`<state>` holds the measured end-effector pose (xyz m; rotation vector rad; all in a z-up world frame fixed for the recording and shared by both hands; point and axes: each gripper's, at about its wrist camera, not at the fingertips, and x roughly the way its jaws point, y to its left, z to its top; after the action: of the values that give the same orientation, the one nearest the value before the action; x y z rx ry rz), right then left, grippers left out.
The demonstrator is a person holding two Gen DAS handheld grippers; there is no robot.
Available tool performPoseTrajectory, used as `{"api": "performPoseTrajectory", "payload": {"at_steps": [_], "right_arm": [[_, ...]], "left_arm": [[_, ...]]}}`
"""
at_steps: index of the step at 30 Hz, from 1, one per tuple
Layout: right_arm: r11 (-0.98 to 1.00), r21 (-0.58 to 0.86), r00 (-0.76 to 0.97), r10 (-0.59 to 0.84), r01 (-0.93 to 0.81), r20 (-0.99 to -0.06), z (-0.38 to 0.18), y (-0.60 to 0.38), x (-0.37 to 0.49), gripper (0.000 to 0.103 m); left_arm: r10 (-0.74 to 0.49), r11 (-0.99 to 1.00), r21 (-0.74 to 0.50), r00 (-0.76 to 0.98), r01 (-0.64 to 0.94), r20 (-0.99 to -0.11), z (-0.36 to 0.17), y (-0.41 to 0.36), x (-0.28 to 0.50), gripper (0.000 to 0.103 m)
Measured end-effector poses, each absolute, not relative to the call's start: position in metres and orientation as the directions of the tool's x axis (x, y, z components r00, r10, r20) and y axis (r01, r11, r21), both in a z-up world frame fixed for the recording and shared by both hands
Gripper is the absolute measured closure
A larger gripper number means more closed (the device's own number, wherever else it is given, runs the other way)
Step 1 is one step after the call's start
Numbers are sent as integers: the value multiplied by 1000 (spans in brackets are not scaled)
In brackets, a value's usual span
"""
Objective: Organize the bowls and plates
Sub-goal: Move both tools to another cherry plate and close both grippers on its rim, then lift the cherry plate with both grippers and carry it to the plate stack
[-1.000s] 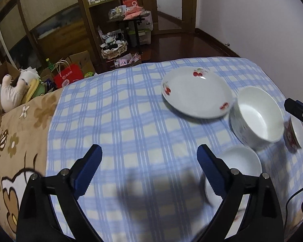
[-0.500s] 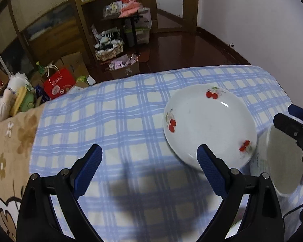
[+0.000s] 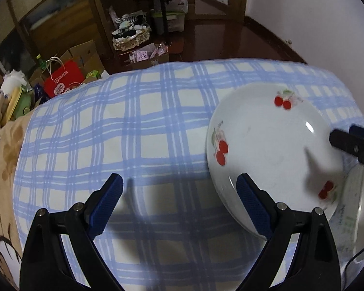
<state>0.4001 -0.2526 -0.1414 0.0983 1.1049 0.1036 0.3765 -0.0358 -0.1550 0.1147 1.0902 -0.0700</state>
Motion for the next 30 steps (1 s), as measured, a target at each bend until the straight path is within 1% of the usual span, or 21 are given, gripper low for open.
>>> {"api": "performPoseTrajectory", "payload": {"at_steps": [1, 3, 4, 5, 6, 7, 8, 9, 11, 13, 15, 16, 18, 19, 20, 24, 27, 30], "right_arm": [[991, 131, 432, 135, -40, -891, -145, -253, 404, 18], [989, 146, 409, 148, -36, -900, -151, -256, 408, 35], [986, 163, 405, 163, -33, -900, -153, -258, 410, 36], [983, 184, 402, 177, -23, -898, -155, -262, 411, 36], [980, 197, 398, 186, -13, -898, -157, -264, 411, 37], [980, 201, 394, 188, -7, -900, -160, -266, 412, 40], [980, 199, 383, 187, -8, -905, -163, -267, 413, 52], [979, 203, 374, 191, -9, -907, -166, -267, 414, 69], [976, 218, 377, 199, 9, -904, -171, -270, 414, 83], [966, 254, 393, 220, 36, -893, -172, -274, 413, 86], [961, 276, 387, 242, 34, -890, -174, -274, 414, 91], [962, 273, 384, 242, 28, -891, -174, -272, 415, 92], [965, 260, 382, 231, 27, -895, -174, -270, 415, 91], [964, 264, 380, 233, 32, -895, -174, -270, 416, 91], [960, 275, 379, 239, 42, -894, -174, -272, 417, 91], [958, 282, 379, 242, 54, -893, -173, -271, 418, 92], [956, 291, 424, 251, 30, -870, -165, -268, 410, 94], [952, 305, 450, 266, 15, -852, -155, -264, 402, 96]], "left_arm": [[-3, 991, 58, 457, 118, -889, -157, -38, 377, 10], [-7, 990, 57, 449, 128, -894, -161, -40, 378, 21], [-19, 990, 47, 448, 136, -894, -161, -42, 377, 33], [-36, 988, 36, 446, 150, -894, -161, -44, 376, 40], [-42, 986, 37, 450, 165, -892, -161, -48, 375, 43], [-44, 984, 41, 457, 174, -889, -161, -51, 375, 50], [-49, 983, 37, 457, 178, -888, -162, -53, 375, 53], [-57, 984, 27, 453, 176, -890, -163, -55, 375, 54], [-103, 988, -41, 431, 151, -897, -165, -53, 378, 60], [-129, 988, -82, 416, 128, -900, -167, -51, 381, 60], [-143, 988, -105, 406, 115, -902, -168, -49, 385, 60], [-151, 987, -116, 397, 110, -905, -169, -48, 387, 60], [-166, 985, -131, 390, 115, -906, -170, -48, 391, 66], [-176, 983, -142, 388, 114, -905, -170, -48, 394, 75], [-201, 979, -169, 378, 115, -904, -170, -47, 395, 80], [-209, 978, -194, 380, 78, -901, -170, -42, 399, 83], [-190, 982, -184, 390, 54, -901, -168, -36, 397, 83], [-173, 984, -177, 409, 28, -896, -162, -27, 391, 88]]}}
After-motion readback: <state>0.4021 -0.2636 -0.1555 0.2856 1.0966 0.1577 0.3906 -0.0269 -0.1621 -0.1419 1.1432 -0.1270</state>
